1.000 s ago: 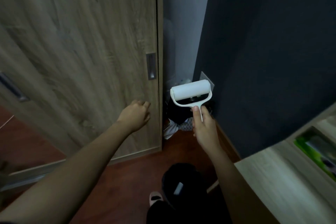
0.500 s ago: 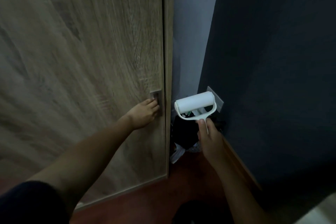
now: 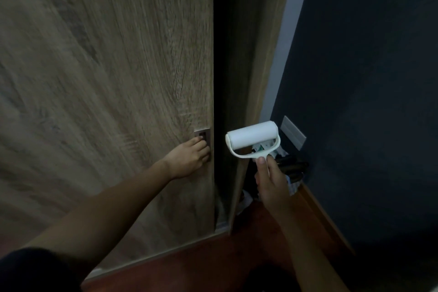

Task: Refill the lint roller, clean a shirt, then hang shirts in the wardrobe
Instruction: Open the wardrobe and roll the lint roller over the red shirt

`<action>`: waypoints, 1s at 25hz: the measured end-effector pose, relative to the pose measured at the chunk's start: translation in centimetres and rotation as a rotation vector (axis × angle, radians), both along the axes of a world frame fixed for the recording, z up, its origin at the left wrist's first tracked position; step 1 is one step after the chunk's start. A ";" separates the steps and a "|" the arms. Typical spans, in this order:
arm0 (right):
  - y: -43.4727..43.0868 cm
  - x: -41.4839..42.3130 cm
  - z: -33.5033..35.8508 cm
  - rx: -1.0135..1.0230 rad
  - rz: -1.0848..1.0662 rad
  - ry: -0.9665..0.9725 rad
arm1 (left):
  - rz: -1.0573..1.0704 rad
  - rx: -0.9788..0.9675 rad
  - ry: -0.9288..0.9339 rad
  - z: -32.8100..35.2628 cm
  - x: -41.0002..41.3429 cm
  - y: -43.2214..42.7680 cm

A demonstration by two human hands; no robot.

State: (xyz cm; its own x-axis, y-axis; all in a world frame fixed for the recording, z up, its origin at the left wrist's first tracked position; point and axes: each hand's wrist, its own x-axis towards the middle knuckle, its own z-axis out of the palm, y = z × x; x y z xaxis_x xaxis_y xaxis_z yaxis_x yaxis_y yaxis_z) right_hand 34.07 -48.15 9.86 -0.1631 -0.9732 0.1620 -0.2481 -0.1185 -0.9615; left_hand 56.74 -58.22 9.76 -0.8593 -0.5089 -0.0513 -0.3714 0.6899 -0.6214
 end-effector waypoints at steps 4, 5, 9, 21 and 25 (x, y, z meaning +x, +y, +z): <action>-0.7 5.7 0.6 0.011 0.084 -0.005 | 0.005 -0.067 0.021 -0.1 6.8 2.4; -0.8 7.2 0.5 0.014 0.112 0.004 | 0.007 -0.085 0.023 -0.2 8.8 2.9; -1.3 12.5 0.3 -0.008 0.144 0.049 | -0.042 -0.154 -0.017 -0.2 16.4 4.3; -1.8 23.5 -0.2 0.008 0.300 -0.003 | 0.046 -0.213 -0.081 -0.1 33.4 9.1; -1.4 25.9 0.2 0.003 0.335 -0.002 | 0.095 -0.205 -0.099 0.1 36.0 10.6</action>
